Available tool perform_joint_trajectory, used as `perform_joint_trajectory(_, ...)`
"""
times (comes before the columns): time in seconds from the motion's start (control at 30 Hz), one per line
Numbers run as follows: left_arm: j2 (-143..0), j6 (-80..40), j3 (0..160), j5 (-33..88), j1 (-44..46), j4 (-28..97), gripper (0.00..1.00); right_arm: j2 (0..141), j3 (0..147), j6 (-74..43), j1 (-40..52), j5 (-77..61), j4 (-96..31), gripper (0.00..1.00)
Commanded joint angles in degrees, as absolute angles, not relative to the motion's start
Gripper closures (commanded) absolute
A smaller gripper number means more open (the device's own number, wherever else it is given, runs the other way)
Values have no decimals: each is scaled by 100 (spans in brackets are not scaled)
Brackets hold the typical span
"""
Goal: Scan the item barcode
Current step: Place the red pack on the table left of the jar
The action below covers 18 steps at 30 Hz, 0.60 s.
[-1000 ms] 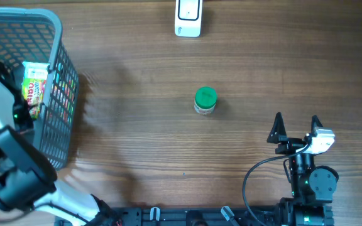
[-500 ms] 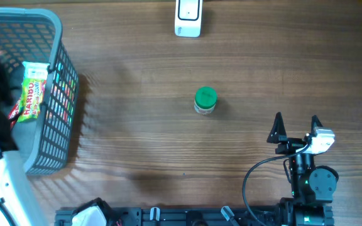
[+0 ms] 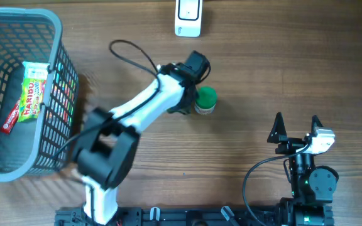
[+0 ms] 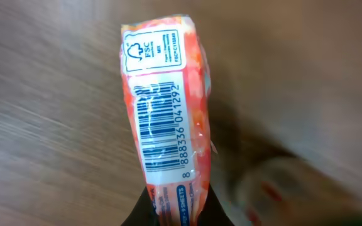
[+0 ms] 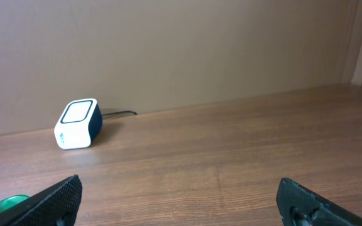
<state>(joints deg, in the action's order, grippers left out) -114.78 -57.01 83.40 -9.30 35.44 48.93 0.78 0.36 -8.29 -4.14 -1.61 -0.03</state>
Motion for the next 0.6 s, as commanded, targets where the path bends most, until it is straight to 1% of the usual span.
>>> perform_joint_trajectory(0.0, -12084, -5942, 8322, -751, 3590, 4939, 96, 43, 30, -762, -397, -130, 16, 0)
perform_joint_trajectory(0.03, -12079, -5940, 8322, -755, 3590, 4950, 96, 43, 30, -764, -397, -130, 16, 0)
perform_joint_trajectory(0.07, -11961, -5909, 8326, -753, 3579, 4958, 88, 43, 30, -766, -397, -130, 16, 0)
perform_joint_trajectory(0.1, -11782, -5874, 8329, -755, 3575, 4982, 77, 43, 30, -764, -397, -130, 16, 0)
perform_joint_trajectory(0.13, -11603, -5872, 8329, -757, 3575, 5011, 52, 43, 30, -764, -397, -130, 16, 0)
perform_joint_trajectory(0.17, -11244, -5872, 8329, -790, 3575, 5063, 33, 43, 30, -764, -397, -130, 16, 0)
perform_joint_trajectory(0.2, -10840, -5865, 8329, -869, 3575, 5113, 0, 43, 30, -766, -397, -130, 16, 1)
perform_joint_trajectory(0.33, -8866, -5266, 8433, -1341, 3573, 5153, 0, 43, 30, -764, -397, -130, 16, 0)
perform_joint_trajectory(0.4, -7953, -5022, 8523, -1959, 3573, 5140, 0, 43, 30, -766, -397, -130, 16, 0)
perform_joint_trajectory(0.43, -7546, -4989, 8521, -2080, 3538, 5142, 0, 43, 30, -764, -397, -130, 16, 0)
perform_joint_trajectory(0.47, -7286, -4991, 8521, -2018, 3498, 5175, 6, 43, 30, -764, -397, -130, 16, 0)
perform_joint_trajectory(0.5, -7205, -4991, 8521, -1966, 3487, 5201, 30, 43, 30, -766, -397, -130, 16, 0)
perform_joint_trajectory(0.53, -7225, -4991, 8519, -1754, 3489, 5262, 76, 43, 30, -764, -397, -130, 16, 0)
perform_joint_trajectory(0.57, -7395, -4991, 8514, -1525, 3494, 5304, 96, 43, 30, -764, -397, -130, 16, 0)
